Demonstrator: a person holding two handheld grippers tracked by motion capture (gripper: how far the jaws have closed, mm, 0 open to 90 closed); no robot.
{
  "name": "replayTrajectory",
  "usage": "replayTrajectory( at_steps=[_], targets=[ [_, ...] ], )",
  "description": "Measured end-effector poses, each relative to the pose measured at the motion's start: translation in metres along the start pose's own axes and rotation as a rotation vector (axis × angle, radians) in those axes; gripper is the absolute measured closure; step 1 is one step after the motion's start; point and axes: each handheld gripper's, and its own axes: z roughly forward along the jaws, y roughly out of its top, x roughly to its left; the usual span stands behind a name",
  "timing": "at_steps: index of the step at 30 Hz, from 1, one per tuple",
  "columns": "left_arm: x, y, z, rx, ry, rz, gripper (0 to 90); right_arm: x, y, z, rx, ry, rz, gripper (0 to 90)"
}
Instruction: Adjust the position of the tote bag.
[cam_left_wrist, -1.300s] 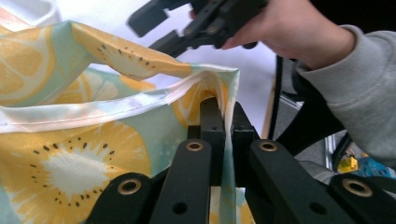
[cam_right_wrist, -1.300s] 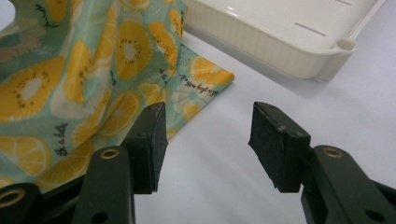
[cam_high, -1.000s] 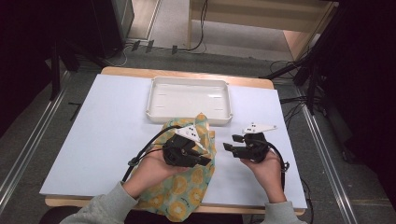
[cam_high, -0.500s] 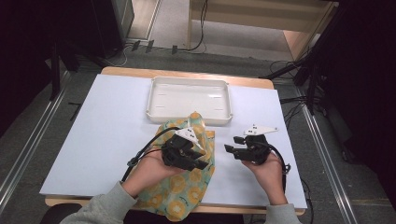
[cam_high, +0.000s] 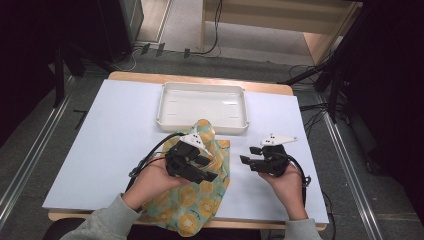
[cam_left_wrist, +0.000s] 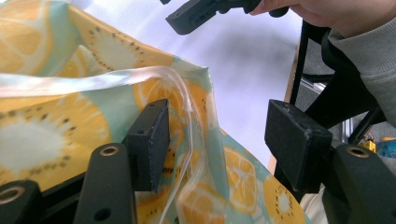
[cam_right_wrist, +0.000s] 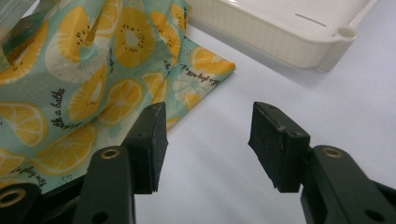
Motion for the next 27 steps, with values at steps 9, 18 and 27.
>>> replayTrajectory(
  at_steps=[9,18,27],
  targets=[
    [0.004,-0.007,-0.028,-0.034,0.042,-0.019,40.2,0.004,0.004,-0.004,-0.005,0.008,-0.011,47.3],
    [0.023,-0.022,-0.063,-0.087,0.106,-0.049,40.2,0.017,0.014,-0.01,-0.005,0.03,-0.022,47.2],
    [0.04,-0.04,-0.079,-0.103,0.143,-0.099,39.9,0.026,0.03,-0.019,-0.019,0.087,-0.005,47.2]
  ],
)
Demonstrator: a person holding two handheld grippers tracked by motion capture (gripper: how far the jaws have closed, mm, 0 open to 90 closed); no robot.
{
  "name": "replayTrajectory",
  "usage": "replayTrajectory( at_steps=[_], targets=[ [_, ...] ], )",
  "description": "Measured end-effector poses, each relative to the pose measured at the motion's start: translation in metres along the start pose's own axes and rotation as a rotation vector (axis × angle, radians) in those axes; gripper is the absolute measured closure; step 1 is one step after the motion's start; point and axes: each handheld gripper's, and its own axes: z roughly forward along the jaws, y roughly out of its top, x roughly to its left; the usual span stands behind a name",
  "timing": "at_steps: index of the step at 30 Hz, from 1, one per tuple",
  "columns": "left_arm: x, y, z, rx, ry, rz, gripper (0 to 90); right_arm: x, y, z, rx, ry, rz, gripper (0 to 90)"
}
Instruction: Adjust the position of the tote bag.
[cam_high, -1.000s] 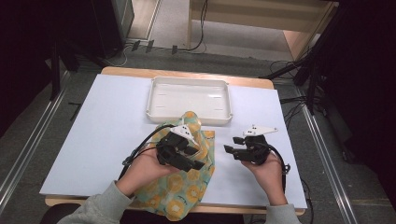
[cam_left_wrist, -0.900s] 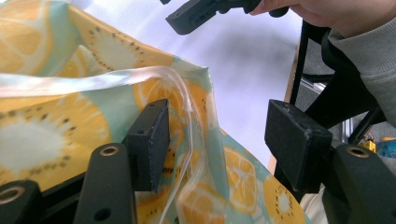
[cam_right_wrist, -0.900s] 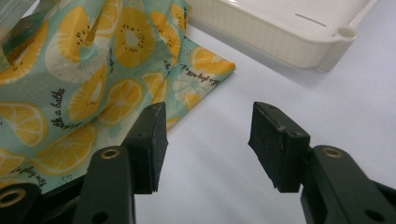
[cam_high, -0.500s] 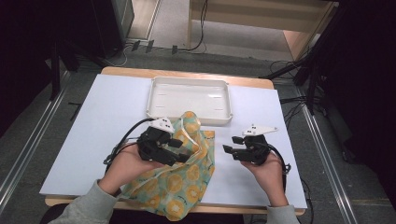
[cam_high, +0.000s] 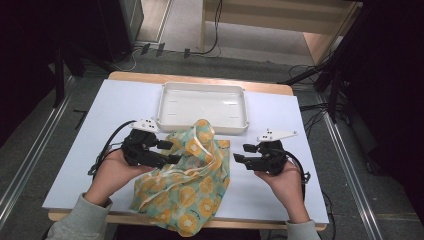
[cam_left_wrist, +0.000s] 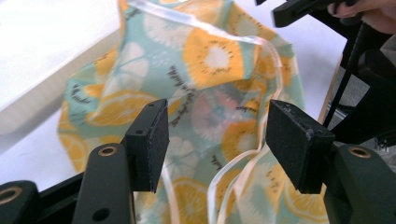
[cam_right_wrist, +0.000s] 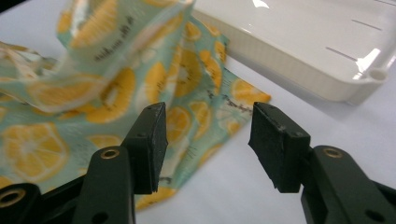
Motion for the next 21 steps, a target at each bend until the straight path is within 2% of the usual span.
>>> replayTrajectory(
  at_steps=[1,11,17,21],
  targets=[
    [0.004,-0.002,-0.003,-0.007,0.006,-0.01,39.9,0.003,0.005,-0.001,-0.005,0.019,0.0,46.6],
    [0.024,-0.01,-0.011,-0.024,0.021,-0.034,39.1,0.016,0.023,0.0,-0.002,0.052,-0.022,42.9],
    [0.029,-0.012,-0.015,-0.042,0.024,-0.048,39.0,0.024,0.035,0.002,-0.006,0.096,-0.045,41.7],
    [0.033,-0.013,-0.018,-0.051,0.031,-0.06,39.0,0.03,0.043,0.005,-0.008,0.106,-0.069,37.7]
  ],
)
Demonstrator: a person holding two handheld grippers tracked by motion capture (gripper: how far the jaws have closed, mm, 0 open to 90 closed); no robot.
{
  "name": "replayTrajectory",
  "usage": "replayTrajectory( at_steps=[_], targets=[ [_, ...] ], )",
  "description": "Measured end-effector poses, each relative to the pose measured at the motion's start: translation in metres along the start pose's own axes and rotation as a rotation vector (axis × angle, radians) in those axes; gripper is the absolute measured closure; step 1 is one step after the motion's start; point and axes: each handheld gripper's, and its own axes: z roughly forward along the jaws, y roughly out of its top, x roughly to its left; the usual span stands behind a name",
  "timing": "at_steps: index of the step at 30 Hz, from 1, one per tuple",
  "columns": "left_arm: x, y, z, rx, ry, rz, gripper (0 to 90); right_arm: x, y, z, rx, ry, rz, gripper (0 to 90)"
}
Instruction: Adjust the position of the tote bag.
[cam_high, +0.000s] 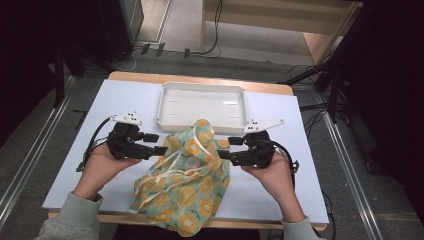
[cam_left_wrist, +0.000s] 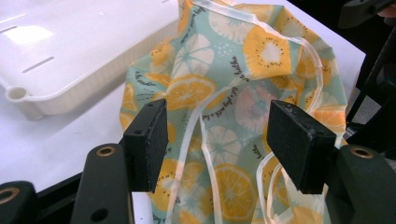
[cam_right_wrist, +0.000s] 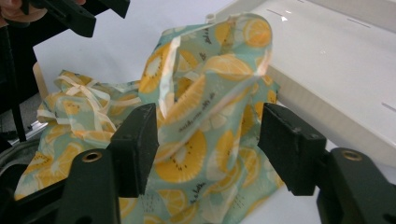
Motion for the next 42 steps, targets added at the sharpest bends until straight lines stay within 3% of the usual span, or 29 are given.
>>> replayTrajectory(
  at_steps=[9,13,22,24,27,31,34,42],
  targets=[
    [0.008,-0.001,-0.004,-0.01,0.013,-0.013,39.1,0.009,0.011,0.019,0.005,0.025,-0.013,30.0],
    [0.012,-0.002,-0.005,-0.015,0.025,-0.019,39.0,0.012,0.012,0.028,0.018,0.027,-0.018,21.6],
    [0.017,-0.004,-0.009,-0.033,0.04,-0.036,39.5,0.014,0.011,0.056,0.065,-0.015,0.003,17.8],
    [0.019,-0.004,-0.01,-0.037,0.042,-0.039,39.6,0.015,0.01,0.063,0.073,-0.024,-0.01,21.9],
    [0.021,-0.005,-0.01,-0.038,0.045,-0.04,39.7,0.016,0.009,0.067,0.092,-0.029,-0.022,35.7],
    [0.023,-0.006,-0.012,-0.04,0.055,-0.049,39.8,0.014,0.004,0.067,0.102,-0.009,-0.024,62.1],
    [0.024,-0.007,-0.012,-0.047,0.054,-0.051,39.9,0.013,0.002,0.061,0.083,-0.006,-0.035,76.9],
    [0.025,-0.008,-0.012,-0.049,0.058,-0.049,40.0,0.009,0.002,0.036,0.045,0.003,-0.026,86.5]
  ],
)
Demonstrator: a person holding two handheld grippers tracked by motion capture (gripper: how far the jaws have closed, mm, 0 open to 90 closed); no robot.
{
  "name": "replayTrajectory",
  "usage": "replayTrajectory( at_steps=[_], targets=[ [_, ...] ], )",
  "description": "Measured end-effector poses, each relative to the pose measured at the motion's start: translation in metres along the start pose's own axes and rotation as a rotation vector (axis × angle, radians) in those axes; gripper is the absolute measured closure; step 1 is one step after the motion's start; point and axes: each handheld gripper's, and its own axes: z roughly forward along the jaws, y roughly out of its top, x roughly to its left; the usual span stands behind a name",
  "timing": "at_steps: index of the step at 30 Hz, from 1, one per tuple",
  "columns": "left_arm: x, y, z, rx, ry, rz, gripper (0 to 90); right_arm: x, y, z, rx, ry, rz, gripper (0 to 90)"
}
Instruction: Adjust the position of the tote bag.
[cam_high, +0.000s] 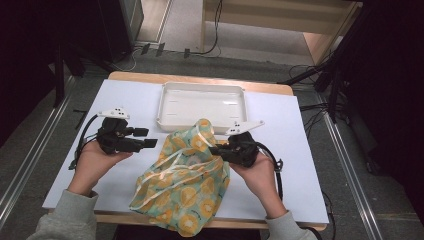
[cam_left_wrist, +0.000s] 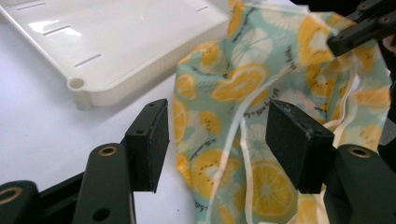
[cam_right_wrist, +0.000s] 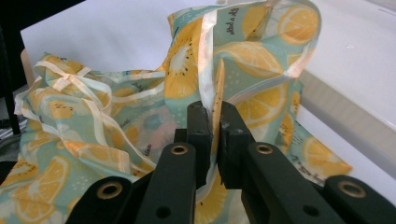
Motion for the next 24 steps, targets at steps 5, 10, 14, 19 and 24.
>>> replayTrajectory(
  at_steps=[5,10,14,19,24],
  targets=[
    [-0.002,0.0,-0.001,-0.013,-0.003,0.011,40.1,-0.003,-0.005,-0.023,-0.021,-0.016,0.006,87.4],
    [-0.004,0.0,-0.001,-0.022,-0.009,0.028,40.2,-0.005,-0.014,-0.045,-0.034,-0.04,0.012,87.5],
    [-0.006,0.0,0.001,-0.028,-0.013,0.032,40.2,-0.008,-0.024,-0.06,-0.048,-0.054,0.031,87.5],
    [-0.01,-0.001,0.005,-0.024,-0.018,0.043,40.2,-0.014,-0.034,-0.076,-0.06,-0.086,0.043,87.5],
    [-0.012,-0.002,0.007,-0.018,-0.023,0.052,40.2,-0.021,-0.042,-0.089,-0.063,-0.113,0.062,87.5]
  ],
)
